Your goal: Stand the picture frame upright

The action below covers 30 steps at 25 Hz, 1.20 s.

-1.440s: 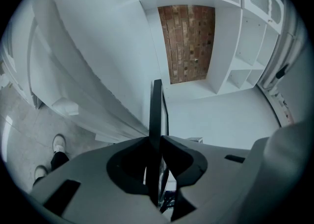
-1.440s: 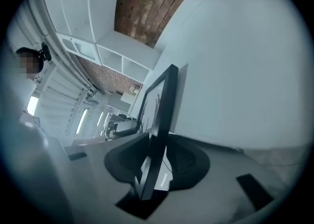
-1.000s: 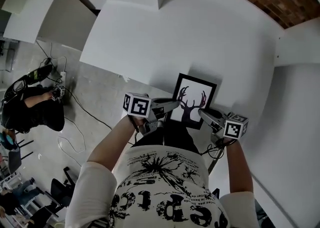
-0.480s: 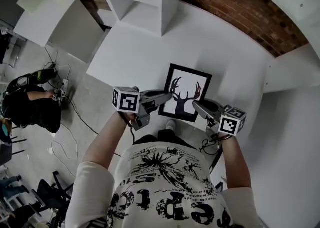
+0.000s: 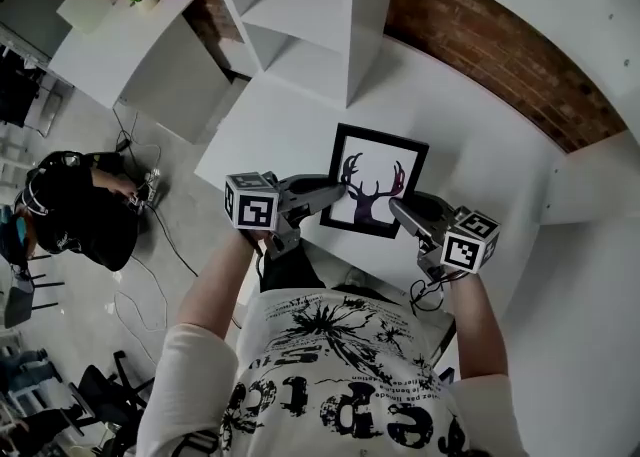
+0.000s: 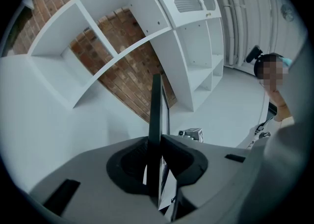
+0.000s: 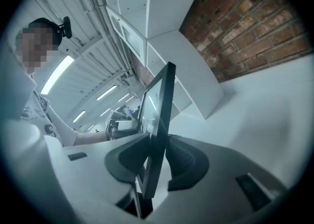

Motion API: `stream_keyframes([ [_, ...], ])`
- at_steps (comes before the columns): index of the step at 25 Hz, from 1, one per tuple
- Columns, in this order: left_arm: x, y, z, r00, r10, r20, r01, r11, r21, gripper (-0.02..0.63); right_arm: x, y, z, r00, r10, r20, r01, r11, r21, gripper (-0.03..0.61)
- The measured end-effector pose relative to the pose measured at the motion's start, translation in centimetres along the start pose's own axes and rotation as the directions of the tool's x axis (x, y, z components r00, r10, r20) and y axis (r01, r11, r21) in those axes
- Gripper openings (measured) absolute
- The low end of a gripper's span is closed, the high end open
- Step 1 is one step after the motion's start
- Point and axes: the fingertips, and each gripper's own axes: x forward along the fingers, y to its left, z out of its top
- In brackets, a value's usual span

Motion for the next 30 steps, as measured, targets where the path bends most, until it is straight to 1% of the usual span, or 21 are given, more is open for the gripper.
stream_keyframes([
  [2, -0.1, -0.4, 0.3, 1.000, -0.018, -0.012, 0.019, 0.999, 0.028, 0.081, -0.2, 0.4, 0.3, 1.000, -0.020, 0.015, 0.020, 1.000, -0.011, 0.107],
  [4, -0.6, 0.4, 1.1, 0.999, -0.038, -0.026, 0.040, 0.998, 0.050, 0.081, 0.8, 0.4, 0.9, 0.998, -0.049, 0.034, 0.050, 0.999, -0.012, 0.106],
  [5, -1.1, 1.5, 2.1, 0.998, -0.046, -0.036, 0.048, 0.997, 0.060, 0.081, 2.2, 0.0, 1.4, 0.997, -0.070, 0.043, 0.070, 0.997, -0.010, 0.105],
  [7, -2.9, 4.9, 5.1, 0.997, -0.054, -0.059, 0.058, 0.995, 0.076, 0.083, 6.3, -1.0, 3.2, 0.992, -0.112, 0.057, 0.112, 0.994, -0.001, 0.106],
  [9, -4.8, 8.4, 8.5, 0.994, -0.062, -0.087, 0.070, 0.993, 0.092, 0.083, 10.8, -2.1, 5.2, 0.987, -0.143, 0.075, 0.141, 0.990, 0.019, 0.104],
  [11, -6.2, 10.9, 10.7, 0.990, -0.073, -0.122, 0.087, 0.989, 0.119, 0.083, 14.0, -2.8, 6.4, 0.982, -0.167, 0.084, 0.166, 0.986, 0.026, 0.103],
  [13, -7.1, 12.6, 11.9, 0.983, -0.071, -0.169, 0.101, 0.979, 0.176, 0.086, 16.1, -3.2, 7.0, 0.977, -0.198, 0.078, 0.198, 0.980, 0.010, 0.103],
  [15, -7.9, 14.2, 13.0, 0.976, -0.052, -0.211, 0.102, 0.966, 0.237, 0.088, 17.9, -3.6, 7.6, 0.969, -0.237, 0.075, 0.238, 0.971, -0.006, 0.103],
  [17, -8.5, 15.7, 13.9, 0.969, -0.035, -0.243, 0.102, 0.958, 0.267, 0.092, 19.5, -4.0, 8.1, 0.958, -0.275, 0.083, 0.276, 0.961, -0.006, 0.103],
  [19, -8.9, 17.2, 14.7, 0.964, -0.031, -0.263, 0.106, 0.954, 0.279, 0.100, 21.0, -4.6, 8.5, 0.949, -0.302, 0.088, 0.304, 0.953, -0.004, 0.103],
  [21, -9.2, 19.1, 15.6, 0.962, -0.037, -0.271, 0.118, 0.950, 0.288, 0.100, 22.7, -5.6, 8.8, 0.944, -0.317, 0.091, 0.318, 0.948, -0.004, 0.103],
  [24, -9.4, 21.3, 16.7, 0.964, -0.051, -0.261, 0.132, 0.943, 0.305, 0.103, 24.5, -6.9, 9.3, 0.933, -0.348, 0.095, 0.350, 0.937, -0.011, 0.101],
  [26, -9.4, 22.2, 17.6, 0.968, -0.050, -0.246, 0.129, 0.939, 0.319, 0.107, 25.2, -7.5, 10.0, 0.920, -0.381, 0.090, 0.385, 0.923, -0.025, 0.102],
  [30, -8.9, 24.9, 19.9, 0.976, -0.040, -0.215, 0.117, 0.925, 0.361, 0.112, 27.2, -9.9, 11.9, 0.895, -0.439, 0.072, 0.444, 0.892, -0.086, 0.111],
])
